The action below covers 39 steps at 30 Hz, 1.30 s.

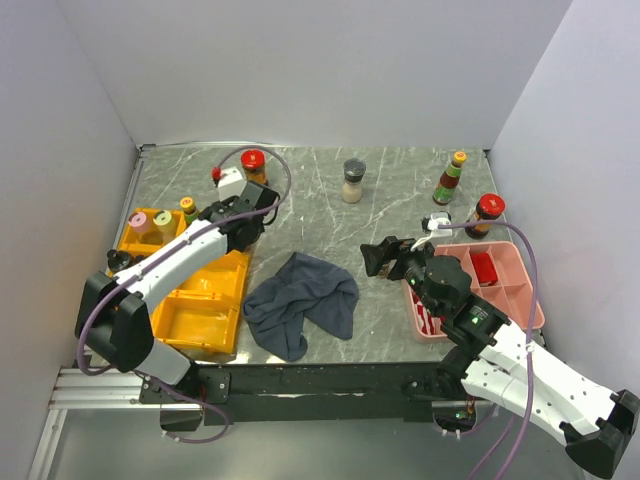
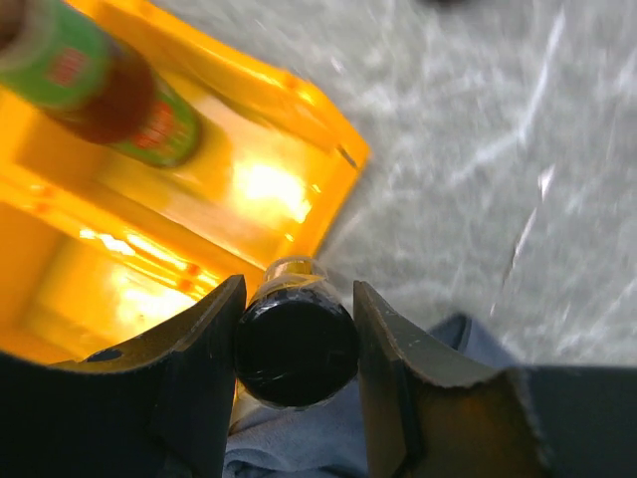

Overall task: Organize the condiment bottles
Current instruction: Pick up the bottle from the center of the board, then place the bottle in the storage box.

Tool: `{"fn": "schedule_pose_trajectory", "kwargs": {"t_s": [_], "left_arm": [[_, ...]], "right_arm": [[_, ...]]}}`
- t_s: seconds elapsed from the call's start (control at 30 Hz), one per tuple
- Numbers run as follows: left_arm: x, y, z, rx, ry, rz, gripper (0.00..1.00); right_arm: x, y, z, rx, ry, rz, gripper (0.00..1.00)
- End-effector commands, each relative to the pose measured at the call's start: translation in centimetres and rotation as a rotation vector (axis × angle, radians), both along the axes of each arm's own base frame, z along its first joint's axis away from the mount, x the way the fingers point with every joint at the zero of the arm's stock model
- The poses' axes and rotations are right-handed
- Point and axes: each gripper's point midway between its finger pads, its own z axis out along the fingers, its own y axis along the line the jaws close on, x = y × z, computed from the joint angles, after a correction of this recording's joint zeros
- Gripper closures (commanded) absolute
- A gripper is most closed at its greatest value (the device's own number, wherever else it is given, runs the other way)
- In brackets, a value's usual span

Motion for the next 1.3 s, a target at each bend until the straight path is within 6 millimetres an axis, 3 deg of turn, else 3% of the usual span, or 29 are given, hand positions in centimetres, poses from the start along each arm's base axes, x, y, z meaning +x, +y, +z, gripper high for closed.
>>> {"fn": "schedule_pose_trajectory", "kwargs": {"t_s": [0.0,0.17,0.4,0.57,0.67,0.8,1.13,1.27], "left_arm": [[-0.7,3.7,3.8,0.051,-0.102,0.212,0.99],[-2.1,6.5,5.0,0.060,-0.153,0.344,0.99],[-4.1,11.4,3.5,-0.013,-0.167,0.545,0.99],[-6.0,14.3,3.7,-0.006,-0.193,0.673,0.99],[-6.5,15.2,3.4,0.008,-0.205,0.720,0.99],[-6.9,16.0,1.5,0.024,-0.210,0.771,0.99],[-5.7,15.9,-1.2,0.000,-0.232,0.766,0.80],[-5.4,15.8,-2.5,-0.006,-0.216,0.741,0.78]], "right_arm": [[0.2,-0.2,1.2,0.029,-0.038,-0.014,0.00],[0.2,-0.2,1.0,0.026,-0.034,-0.014,0.00],[0.2,-0.2,1.0,0.024,-0.035,-0.014,0.00],[0.2,-0.1,1.0,0.023,-0.032,-0.010,0.00],[0.2,0.0,1.0,0.024,-0.032,-0.008,0.00],[0.2,-0.1,1.1,0.026,-0.034,-0.010,0.00],[0.2,-0.1,1.1,0.026,-0.034,-0.008,0.00],[0.1,-0.1,1.2,0.030,-0.037,-0.007,0.00]]}}
